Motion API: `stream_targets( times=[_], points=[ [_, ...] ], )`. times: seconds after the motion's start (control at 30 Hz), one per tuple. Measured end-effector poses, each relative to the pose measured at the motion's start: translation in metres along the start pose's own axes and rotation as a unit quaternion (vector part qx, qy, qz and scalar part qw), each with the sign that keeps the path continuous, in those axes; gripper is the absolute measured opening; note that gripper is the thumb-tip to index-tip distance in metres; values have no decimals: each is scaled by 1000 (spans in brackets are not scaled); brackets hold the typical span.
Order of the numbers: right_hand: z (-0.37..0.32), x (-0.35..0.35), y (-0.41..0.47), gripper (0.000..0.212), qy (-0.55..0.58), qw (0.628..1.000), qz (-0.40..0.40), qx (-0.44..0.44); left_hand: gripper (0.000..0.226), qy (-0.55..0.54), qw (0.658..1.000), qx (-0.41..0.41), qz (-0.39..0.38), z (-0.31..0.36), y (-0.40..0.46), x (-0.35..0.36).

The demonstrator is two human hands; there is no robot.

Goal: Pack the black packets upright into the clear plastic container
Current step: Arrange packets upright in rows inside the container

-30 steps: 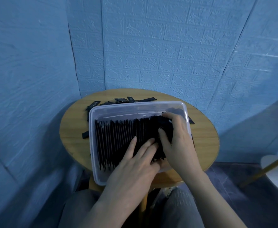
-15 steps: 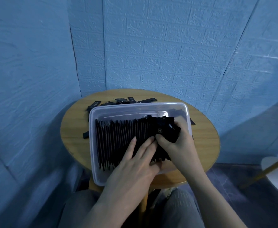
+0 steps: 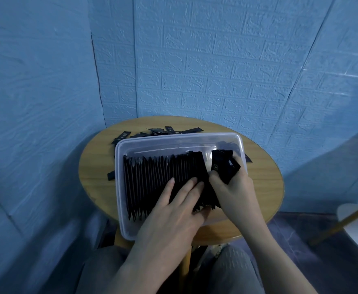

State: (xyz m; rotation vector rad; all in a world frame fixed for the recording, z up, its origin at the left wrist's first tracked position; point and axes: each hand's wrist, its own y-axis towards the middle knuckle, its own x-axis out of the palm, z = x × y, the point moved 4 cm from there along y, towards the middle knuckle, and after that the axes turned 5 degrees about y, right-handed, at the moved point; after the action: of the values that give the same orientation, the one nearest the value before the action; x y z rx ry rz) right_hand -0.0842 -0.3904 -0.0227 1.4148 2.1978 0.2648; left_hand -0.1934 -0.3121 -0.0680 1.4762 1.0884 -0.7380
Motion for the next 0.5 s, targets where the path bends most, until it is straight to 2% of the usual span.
stream_targets(
  times=[0.27,0.4,0.5],
  points=[
    [-3,0,-2,16,-9,999,-33,8,56,10,999,29,19,-1,-2,-2],
    [-7,-2,-5,20,-15,1000,-7,-3,48,9,999,37,15,0,-1,-5],
    [-5,-4,-4,17,0,1000,-1,5,60,-5,999,44,16,0,0,-6]
  ],
)
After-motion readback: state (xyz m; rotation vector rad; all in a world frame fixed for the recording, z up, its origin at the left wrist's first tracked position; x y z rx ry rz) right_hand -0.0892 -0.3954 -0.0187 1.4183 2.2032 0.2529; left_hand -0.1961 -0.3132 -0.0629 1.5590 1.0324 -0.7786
